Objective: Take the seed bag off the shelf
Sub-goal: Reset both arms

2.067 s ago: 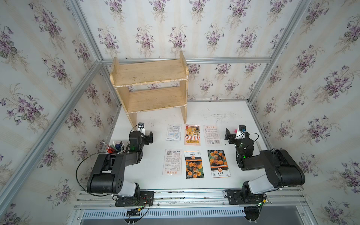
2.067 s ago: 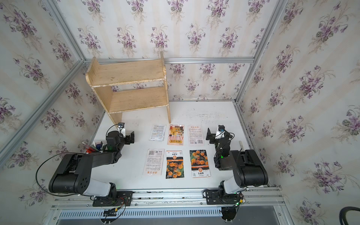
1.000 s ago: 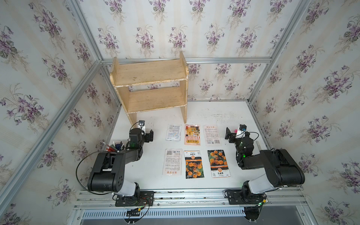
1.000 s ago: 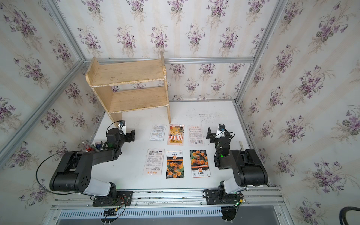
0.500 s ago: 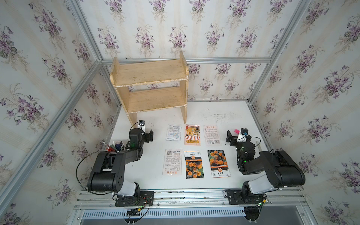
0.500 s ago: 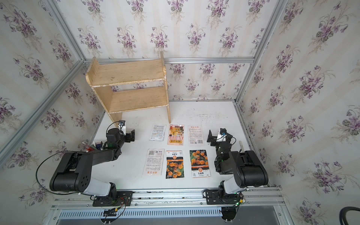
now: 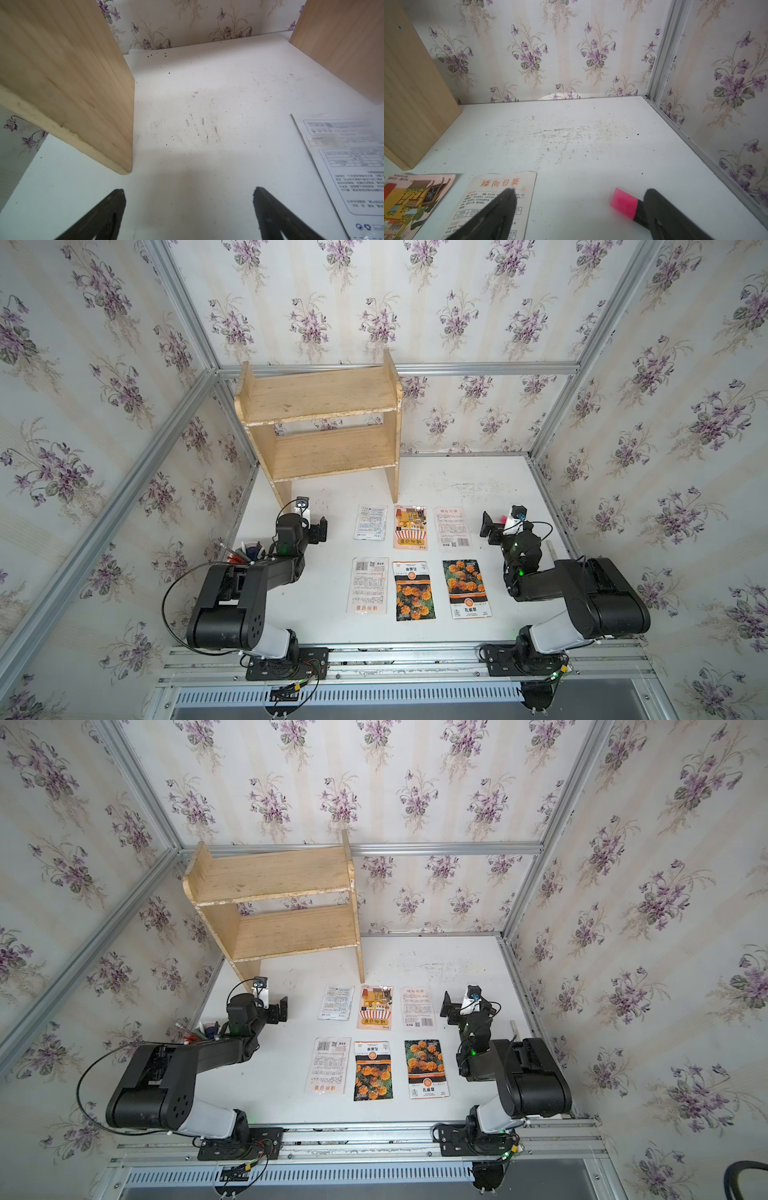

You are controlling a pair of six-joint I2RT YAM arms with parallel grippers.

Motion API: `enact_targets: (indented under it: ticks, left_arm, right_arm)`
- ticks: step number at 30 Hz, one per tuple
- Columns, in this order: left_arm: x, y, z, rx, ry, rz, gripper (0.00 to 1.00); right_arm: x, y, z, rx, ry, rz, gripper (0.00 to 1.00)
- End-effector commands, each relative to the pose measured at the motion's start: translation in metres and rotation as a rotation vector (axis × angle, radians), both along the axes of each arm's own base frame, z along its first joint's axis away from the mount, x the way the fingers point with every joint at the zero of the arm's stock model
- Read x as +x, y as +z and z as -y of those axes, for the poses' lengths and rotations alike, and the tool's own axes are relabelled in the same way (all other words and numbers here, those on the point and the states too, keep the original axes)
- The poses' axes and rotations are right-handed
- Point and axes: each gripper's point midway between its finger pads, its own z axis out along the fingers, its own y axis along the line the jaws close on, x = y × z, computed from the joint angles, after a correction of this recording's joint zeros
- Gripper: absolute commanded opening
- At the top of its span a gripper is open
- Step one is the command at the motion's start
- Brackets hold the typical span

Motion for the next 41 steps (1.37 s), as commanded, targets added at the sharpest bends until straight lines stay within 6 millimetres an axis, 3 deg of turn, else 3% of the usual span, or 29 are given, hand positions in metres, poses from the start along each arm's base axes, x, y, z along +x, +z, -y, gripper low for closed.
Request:
enact_targets:
  ticks: [1,11,15,19,41]
  left_arm:
    - [0.002,0.004,0.001,0.003,-0.007,0.014,1.0]
    - [0.002,0.004,0.001,0.003,-0.008,0.015,1.0]
    - [0.002,0.004,0.001,0.003,-0.007,0.015,1.0]
    - [0.002,0.004,0.001,0.003,-0.008,0.015,1.0]
    - [0.002,0.004,0.001,0.003,-0.007,0.013,1.0]
  right_arm:
    - [0.001,0.002,0.0,-0.001,0.0,0.007,1.0]
    - [0.0,0.003,0.001,0.001,0.0,0.011,1.0]
    - [-0.03,0.021,0.016,0.031,-0.078,0.145,1.0]
    - [0.002,-0.001,0.005,0.007,-0.029,-0.007,1.0]
    - [0.002,0.002,0.009,0.021,-0.043,0.007,1.0]
